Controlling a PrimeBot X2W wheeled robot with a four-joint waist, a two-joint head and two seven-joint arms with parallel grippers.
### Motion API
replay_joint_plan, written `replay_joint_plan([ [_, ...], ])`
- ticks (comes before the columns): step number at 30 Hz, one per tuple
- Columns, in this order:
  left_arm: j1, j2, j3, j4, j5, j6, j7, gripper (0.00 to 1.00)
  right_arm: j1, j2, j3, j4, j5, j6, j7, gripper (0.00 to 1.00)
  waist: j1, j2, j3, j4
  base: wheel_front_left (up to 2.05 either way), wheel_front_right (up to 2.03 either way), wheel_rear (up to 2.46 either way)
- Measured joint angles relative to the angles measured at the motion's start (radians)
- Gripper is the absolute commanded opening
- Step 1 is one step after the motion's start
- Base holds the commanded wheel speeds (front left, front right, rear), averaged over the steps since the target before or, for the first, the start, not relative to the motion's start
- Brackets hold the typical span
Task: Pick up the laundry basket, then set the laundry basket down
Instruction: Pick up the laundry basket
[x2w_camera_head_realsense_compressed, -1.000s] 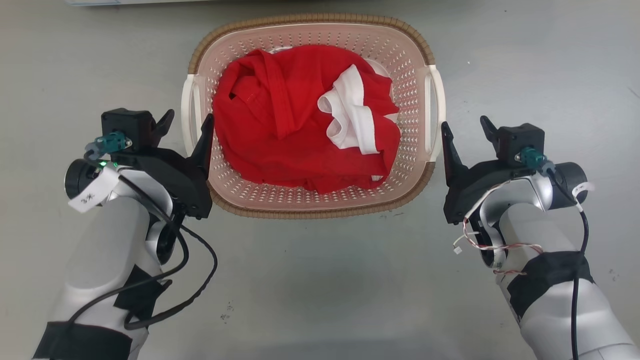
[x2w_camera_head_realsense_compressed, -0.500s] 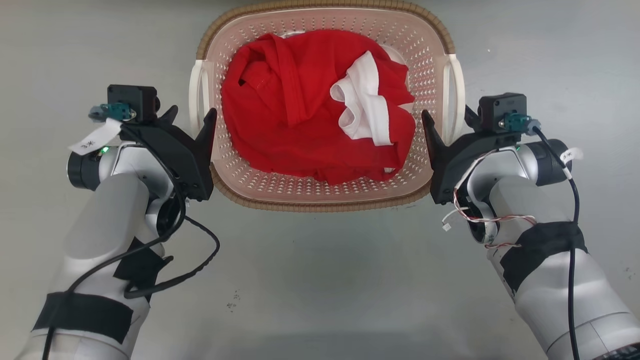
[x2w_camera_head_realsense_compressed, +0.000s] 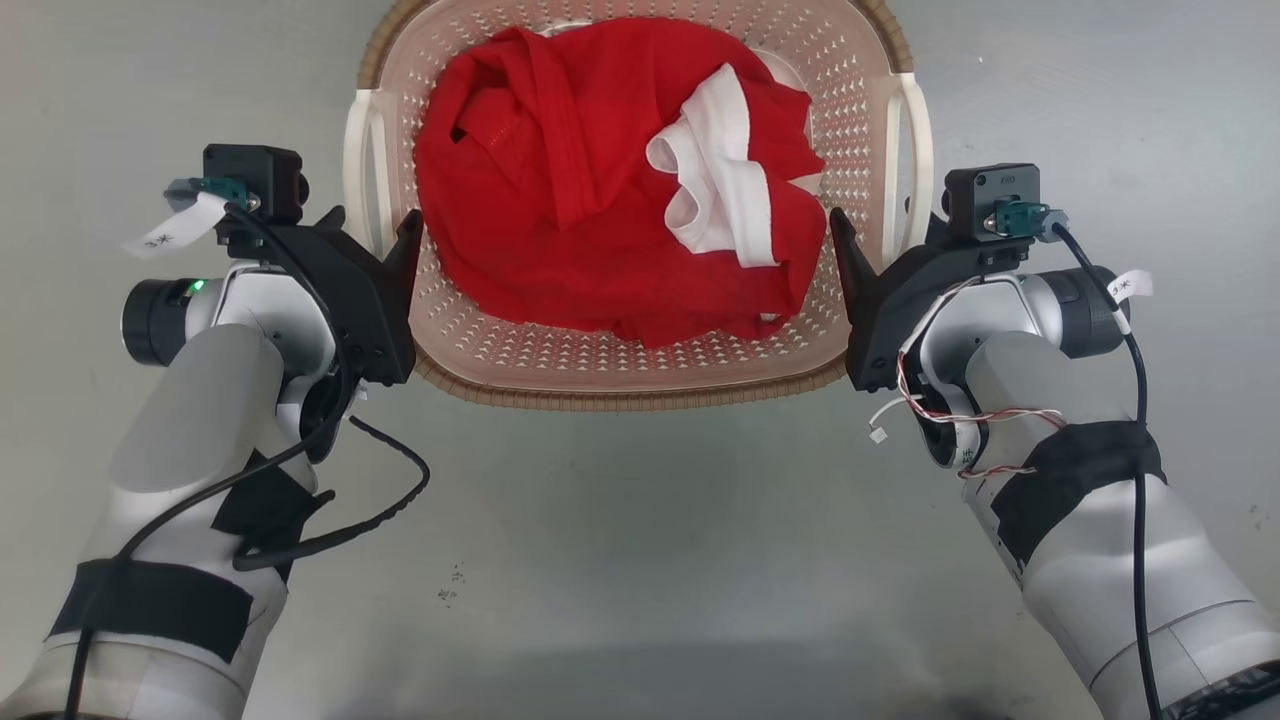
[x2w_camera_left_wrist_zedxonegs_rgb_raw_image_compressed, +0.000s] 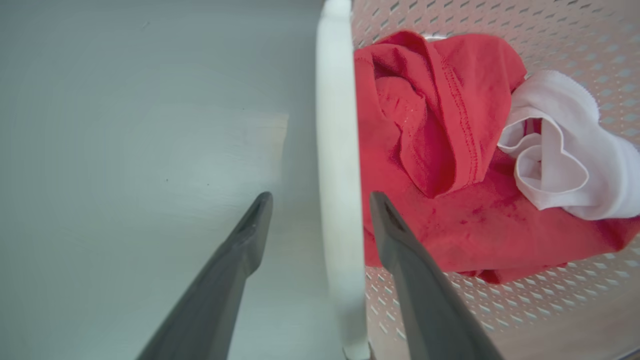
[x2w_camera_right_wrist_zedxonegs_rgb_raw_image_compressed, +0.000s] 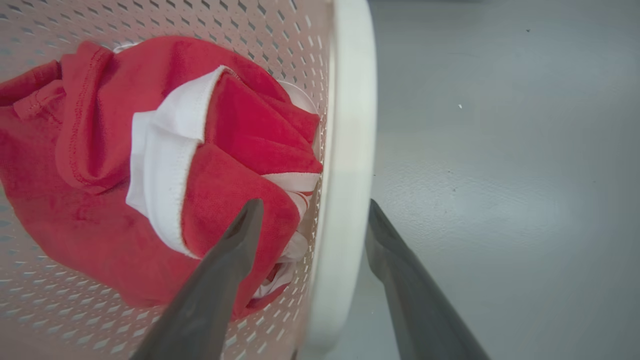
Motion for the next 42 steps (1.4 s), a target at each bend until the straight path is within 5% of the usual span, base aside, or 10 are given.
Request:
replay_joint_plan([
  [6, -0.014, 0.0, -0.013, 0.023, -0.018, -0.007, 0.012, 1.0, -0.012, 0.0, 0.021, 0.015, 0.023, -0.008, -0.002, 1.0, 0.0, 0.0, 0.014, -0.016, 0.0, 0.0, 0.0],
  [7, -0.017, 0.0, -0.014, 0.027, -0.021, -0.007, 0.013, 0.39, -0.012, -0.001, 0.024, 0.018, 0.029, -0.009, -0.002, 0.83, 0.0, 0.0, 0.015, -0.018, 0.0, 0.0, 0.0],
  [8, -0.019, 0.001, -0.014, 0.03, -0.024, -0.007, 0.013, 0.0, -0.012, -0.001, 0.027, 0.018, 0.036, -0.009, -0.007, 0.13, 0.0, 0.0, 0.016, -0.02, 0.0, 0.0, 0.0],
  [9, -0.019, 0.001, -0.013, 0.033, -0.028, -0.007, 0.013, 0.0, -0.014, 0.0, 0.03, 0.019, 0.044, -0.009, -0.01, 0.0, -0.0001, 0.0, 0.016, -0.021, 0.0, 0.0, 0.0],
  [33, -0.027, -0.029, -0.03, 0.132, -0.093, -0.007, -0.012, 0.0, -0.026, 0.021, 0.091, 0.13, 0.135, -0.016, -0.056, 0.0, 0.0, 0.0001, -0.097, -0.023, 0.0, 0.0, 0.0],
  [42, 0.006, -0.042, -0.033, 0.182, -0.128, -0.008, -0.012, 0.0, 0.002, 0.032, 0.1, 0.188, 0.184, 0.019, -0.048, 0.0, -0.0001, 0.0, -0.203, -0.017, 0.0, 0.0, 0.0],
])
